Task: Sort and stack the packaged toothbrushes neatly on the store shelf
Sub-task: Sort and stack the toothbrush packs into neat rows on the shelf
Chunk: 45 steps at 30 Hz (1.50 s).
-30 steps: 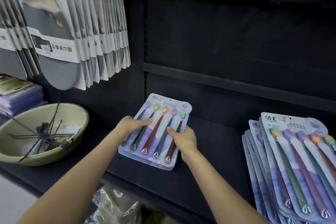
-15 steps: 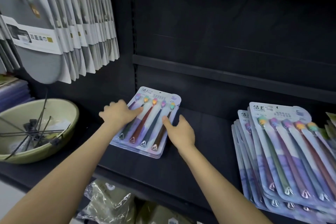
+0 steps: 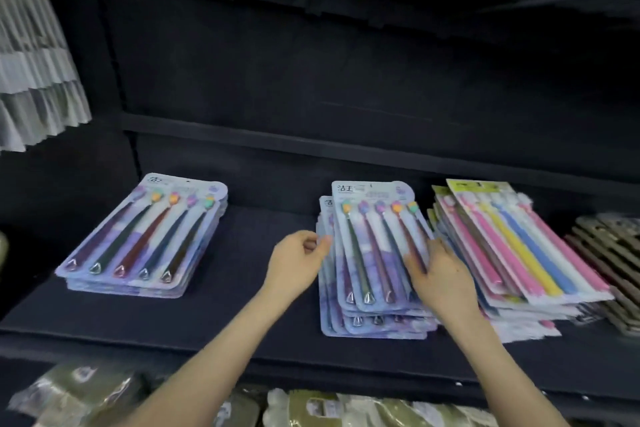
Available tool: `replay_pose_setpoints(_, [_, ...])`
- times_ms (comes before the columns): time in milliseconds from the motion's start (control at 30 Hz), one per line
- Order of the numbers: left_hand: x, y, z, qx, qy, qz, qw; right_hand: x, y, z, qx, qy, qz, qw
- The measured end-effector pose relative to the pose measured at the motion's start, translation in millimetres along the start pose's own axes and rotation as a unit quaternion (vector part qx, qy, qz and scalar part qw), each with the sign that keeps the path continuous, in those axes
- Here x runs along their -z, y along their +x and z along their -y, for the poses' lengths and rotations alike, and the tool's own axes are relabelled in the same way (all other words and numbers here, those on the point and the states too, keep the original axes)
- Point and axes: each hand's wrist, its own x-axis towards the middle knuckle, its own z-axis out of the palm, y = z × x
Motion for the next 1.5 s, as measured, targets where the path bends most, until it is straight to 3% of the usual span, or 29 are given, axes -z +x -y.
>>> replay_pose_setpoints(100, [-30.5,1.6,-10.0,0.035,0.002,0.03,0.999,-4.1,15.4,-21.4,-0.032,0.114,0.053,0.991])
replay_pose_setpoints(167, [-43.9,1.9,-12.5,0.054,-0.01,0.047,0.997,-2.0,22.1,-27.1,-0.066,0.254,0.084,0.961])
replay_pose_setpoints(233, [-51.9,2.3,-12.4,0.077,-0.047,0.047,0.995,-3.2,26.7,-31.3,-0.082,0.317,0.099,0.94])
replay_pose_setpoints(333, [-55.7,3.6,-16.0,0.128,-0.087,0.035,0.987,-11.4,27.3,-32.3,-0.071,0.25,0.104,0.96])
replay_pose_setpoints(500, [-55.2,3.3,-16.2,0.128,-0.063,0.01,0.99,-19.1,16.2,-26.1,-0.05,0.19,0.08,0.977])
replay_pose_setpoints(667, [-51.3,2.6,-16.7,0.148,0.057,-0.018,0.987,-20.9,4.0,-21.9,-0.038,0.171,0.015,0.985])
replay_pose_setpoints(833, [-53.9,-6.9,-21.1,0.103,-0.054,-0.034,0.993,-26.1,-1.9,-20.9,-0.032,0.187,-0.049,0.981])
replay_pose_setpoints(1033, [-48.8,-12.4,-23.1,0.106,-0.17,-0.061,0.978,-24.5,-14.5,-17.7,0.006,0.197,-0.127,0.972])
replay_pose_setpoints(1100, [-44.7,-13.8,-26.7,0.092,-0.23,-0.065,0.967,-19.1,-14.3,-18.0,0.026,0.332,-0.111,0.936])
replay_pose_setpoints(1167, [-38.3,-11.4,-31.6,0.059,-0.277,-0.06,0.957,-10.7,-11.7,-13.1,0.049,0.507,-0.054,0.859])
replay_pose_setpoints(1200, [-33.8,-8.7,-34.4,0.032,-0.289,-0.054,0.955,-6.7,-9.0,-11.3,0.067,0.54,-0.049,0.837])
replay_pose_setpoints(1333, [-19.2,-0.6,-46.2,-0.069,-0.263,-0.015,0.962,1.8,0.4,-8.6,0.12,0.547,-0.064,0.826])
replay_pose_setpoints(1500, [-34.2,-9.5,-29.6,-0.083,-0.185,0.005,0.979,-17.0,-3.7,-25.7,0.102,0.532,-0.025,0.84])
